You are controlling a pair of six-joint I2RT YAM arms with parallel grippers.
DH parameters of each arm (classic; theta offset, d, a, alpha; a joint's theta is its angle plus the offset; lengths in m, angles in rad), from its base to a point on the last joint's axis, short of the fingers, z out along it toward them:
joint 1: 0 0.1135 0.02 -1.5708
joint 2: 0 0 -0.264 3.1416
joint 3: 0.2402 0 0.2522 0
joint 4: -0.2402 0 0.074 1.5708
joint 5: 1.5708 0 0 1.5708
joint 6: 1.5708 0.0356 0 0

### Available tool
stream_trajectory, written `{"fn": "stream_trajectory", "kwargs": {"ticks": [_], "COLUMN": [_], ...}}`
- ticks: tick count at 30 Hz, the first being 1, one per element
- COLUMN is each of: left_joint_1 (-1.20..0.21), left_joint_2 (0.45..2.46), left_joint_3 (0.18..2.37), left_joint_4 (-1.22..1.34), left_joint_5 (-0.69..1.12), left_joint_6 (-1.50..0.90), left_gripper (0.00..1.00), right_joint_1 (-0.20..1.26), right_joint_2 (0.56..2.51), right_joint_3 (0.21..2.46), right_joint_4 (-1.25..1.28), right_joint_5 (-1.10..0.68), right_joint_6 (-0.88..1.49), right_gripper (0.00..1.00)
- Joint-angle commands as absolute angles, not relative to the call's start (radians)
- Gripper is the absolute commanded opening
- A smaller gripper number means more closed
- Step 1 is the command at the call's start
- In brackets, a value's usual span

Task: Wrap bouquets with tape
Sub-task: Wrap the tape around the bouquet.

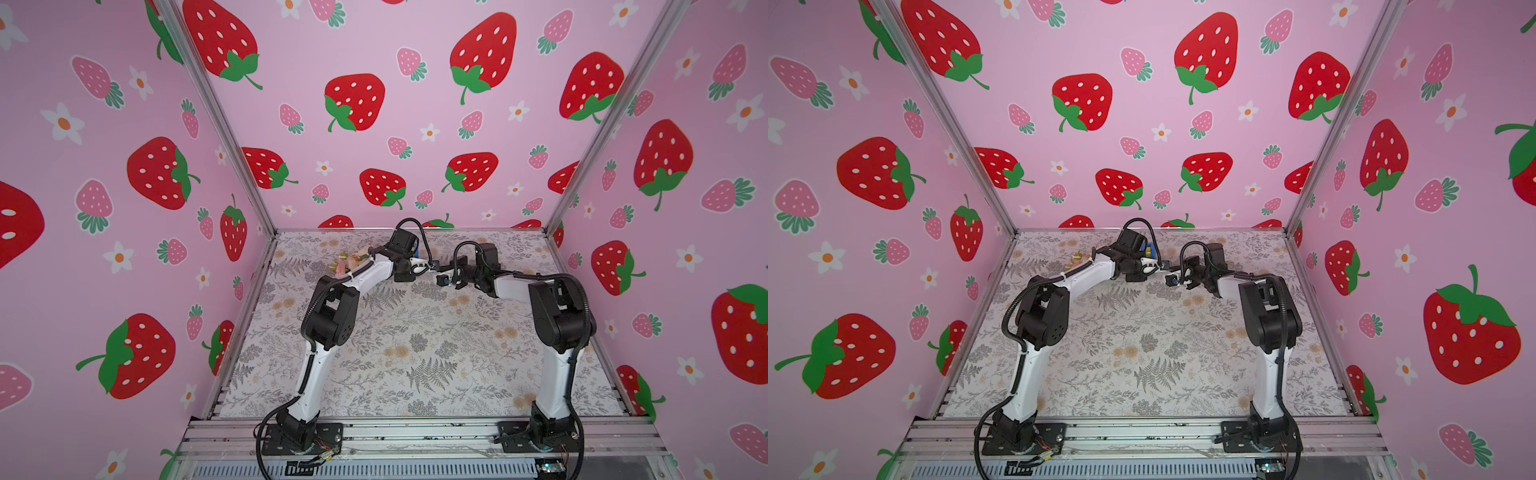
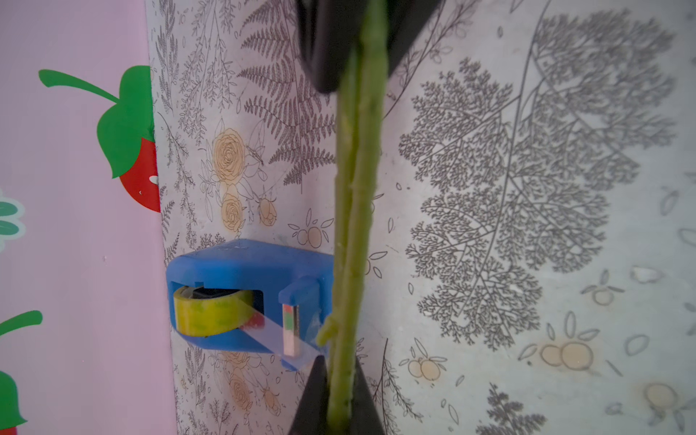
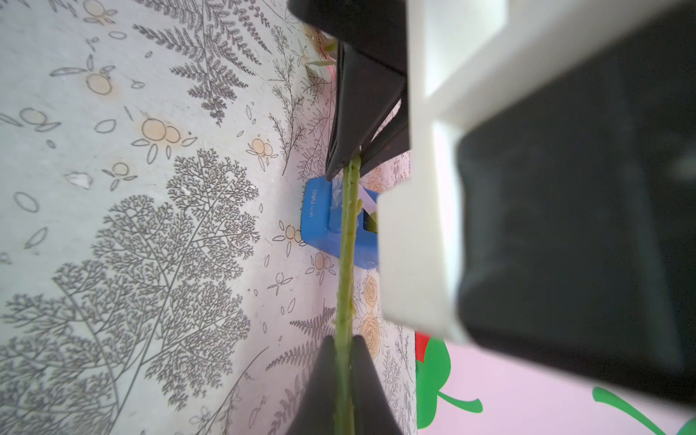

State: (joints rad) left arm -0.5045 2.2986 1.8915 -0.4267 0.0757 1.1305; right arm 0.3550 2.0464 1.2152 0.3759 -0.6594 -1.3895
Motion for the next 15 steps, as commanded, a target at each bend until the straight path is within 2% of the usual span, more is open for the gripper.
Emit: {"fn": "stream_trajectory", "kwargs": {"ticks": [1,3,5,6,10,15], "left_joint_1": [-0.495,-0.498,-0.496,-0.497,-0.483,-0.443], "left_joint_2": [2.282,2.282,2.271,2.261,2.216,2.232], "left_joint_3": [1.924,1.925,1.913,1.892,1.852,1.937], "left_joint_4": [-0.535,-0.526,-0.516,-0.504,-0.516,-0.665], "left_joint_5": [0.151,0.128,0.104,0.096,0.086,0.096], "left_joint_6": [1.094,1.09,1.086,1.097,1.144,1.165], "left_gripper": [0.0,0.0,0.5,0.61,0.64,0.64], "right_joint_1": [0.356,0.356,0.357,0.358,0.364,0.365], "right_joint_2": [2.002,2.002,2.001,2.0,1.995,1.986], "right_joint_3": [1.2,1.199,1.199,1.197,1.171,1.135], "right_joint_4": [0.338,0.333,0.33,0.33,0.358,0.436], "right_joint_5": [-0.752,-0.749,-0.743,-0.742,-0.711,-0.699], "right_joint_6": [-1.428,-1.446,-1.468,-1.477,-1.532,-1.562], "right_gripper": [0.0,0.0,0.0,0.0,0.0,0.0]}}
